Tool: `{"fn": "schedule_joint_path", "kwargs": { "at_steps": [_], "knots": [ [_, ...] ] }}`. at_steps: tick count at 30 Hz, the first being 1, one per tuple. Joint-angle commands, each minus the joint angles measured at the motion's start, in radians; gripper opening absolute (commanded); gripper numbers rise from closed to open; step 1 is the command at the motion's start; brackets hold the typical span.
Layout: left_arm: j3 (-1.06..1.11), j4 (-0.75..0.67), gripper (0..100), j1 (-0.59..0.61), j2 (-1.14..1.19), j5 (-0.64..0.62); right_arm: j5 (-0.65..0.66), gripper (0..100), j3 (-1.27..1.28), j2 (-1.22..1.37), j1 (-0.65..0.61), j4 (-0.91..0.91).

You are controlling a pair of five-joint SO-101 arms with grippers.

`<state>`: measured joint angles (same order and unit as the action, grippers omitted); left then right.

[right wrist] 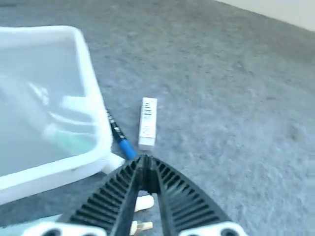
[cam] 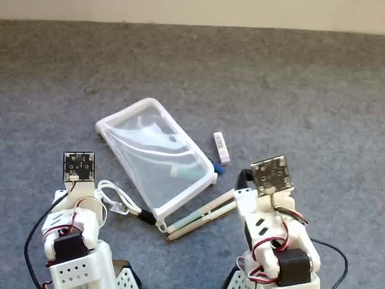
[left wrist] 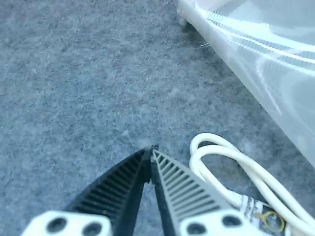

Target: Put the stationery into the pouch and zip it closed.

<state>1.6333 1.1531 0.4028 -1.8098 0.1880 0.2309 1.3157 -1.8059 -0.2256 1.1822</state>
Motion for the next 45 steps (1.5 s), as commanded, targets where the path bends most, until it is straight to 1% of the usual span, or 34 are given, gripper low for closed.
{"fn": "schedule_joint_path", "kwargs": {
  "at_steps": [1,4,6,9,16,19,29,31,39,45],
  "knots": [
    [-0.050,-0.020,4,0.005,0.002,0.009,0.009,0.4,-0.056,0.142,-0.073,0.004],
    [-0.050,-0.020,11,0.005,0.002,0.005,0.005,0.4,-0.108,0.317,-0.140,-0.004],
    [-0.050,-0.018,14,0.008,0.002,0.005,0.002,0.4,-0.157,0.432,-0.188,-0.001],
    [-0.050,-0.018,15,0.010,0.002,0.005,0.000,0.4,-0.203,0.579,-0.274,-0.004],
    [-0.048,-0.018,15,0.012,0.002,0.005,-0.118,0.4,-0.242,0.865,-0.490,-0.077],
    [-0.048,-0.020,15,0.012,0.002,0.005,-0.158,0.4,-0.249,0.960,-0.538,-0.137],
    [-0.048,-0.023,15,0.012,0.002,0.005,-0.175,0.4,-0.371,1.271,-0.539,-0.309],
    [-0.048,-0.021,15,0.012,0.002,0.005,-0.170,0.4,-0.406,1.330,-0.533,-0.323],
    [-0.024,-0.026,15,0.031,0.002,0.005,-0.169,0.4,-0.579,1.512,-0.410,-0.337],
    [-0.021,-0.055,15,0.079,0.002,0.005,-0.167,0.4,-0.716,1.612,-0.392,-0.337]
  ]
}}
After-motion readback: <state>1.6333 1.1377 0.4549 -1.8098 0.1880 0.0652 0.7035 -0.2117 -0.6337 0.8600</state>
